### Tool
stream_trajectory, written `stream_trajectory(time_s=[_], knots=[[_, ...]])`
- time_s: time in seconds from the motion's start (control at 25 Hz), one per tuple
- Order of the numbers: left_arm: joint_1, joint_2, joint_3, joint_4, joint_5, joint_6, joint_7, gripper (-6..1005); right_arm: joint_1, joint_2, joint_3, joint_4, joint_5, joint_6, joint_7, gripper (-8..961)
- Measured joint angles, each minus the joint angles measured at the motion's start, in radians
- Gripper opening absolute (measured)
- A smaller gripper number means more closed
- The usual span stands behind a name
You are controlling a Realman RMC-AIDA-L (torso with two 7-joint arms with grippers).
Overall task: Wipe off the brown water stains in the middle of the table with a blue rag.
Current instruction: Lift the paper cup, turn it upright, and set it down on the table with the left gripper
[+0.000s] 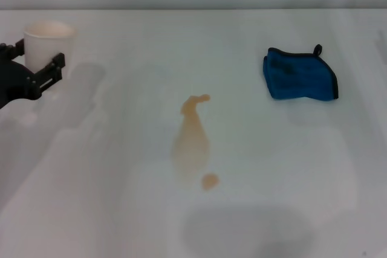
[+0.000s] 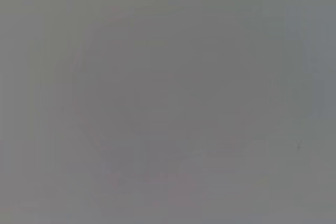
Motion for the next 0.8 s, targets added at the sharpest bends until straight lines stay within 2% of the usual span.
stream_trajectory(time_s=[0.32, 0.48, 0.64, 0.8], knots=[[0.010, -0.001, 0.068, -0.215, -0.599, 0.055, 0.559, 705, 0.003, 0.000, 0.000, -0.002, 0.000, 0.000, -0.002, 781], [-0.011, -0.002, 0.099, -0.391, -0.852, 0.214, 0.812, 703, 0.005, 0.000, 0.000, -0.004, 0.000, -0.001, -0.002, 780], [-0.072, -0.004, 0.129, -0.626, -1.081, 0.423, 0.988, 702, 0.005, 0.002, -0.003, -0.015, 0.000, -0.001, -0.002, 780], [-0.176, -0.005, 0.152, -0.864, -1.254, 0.570, 1.080, 703, 0.006, 0.005, -0.008, -0.016, 0.000, -0.001, -0.001, 780]])
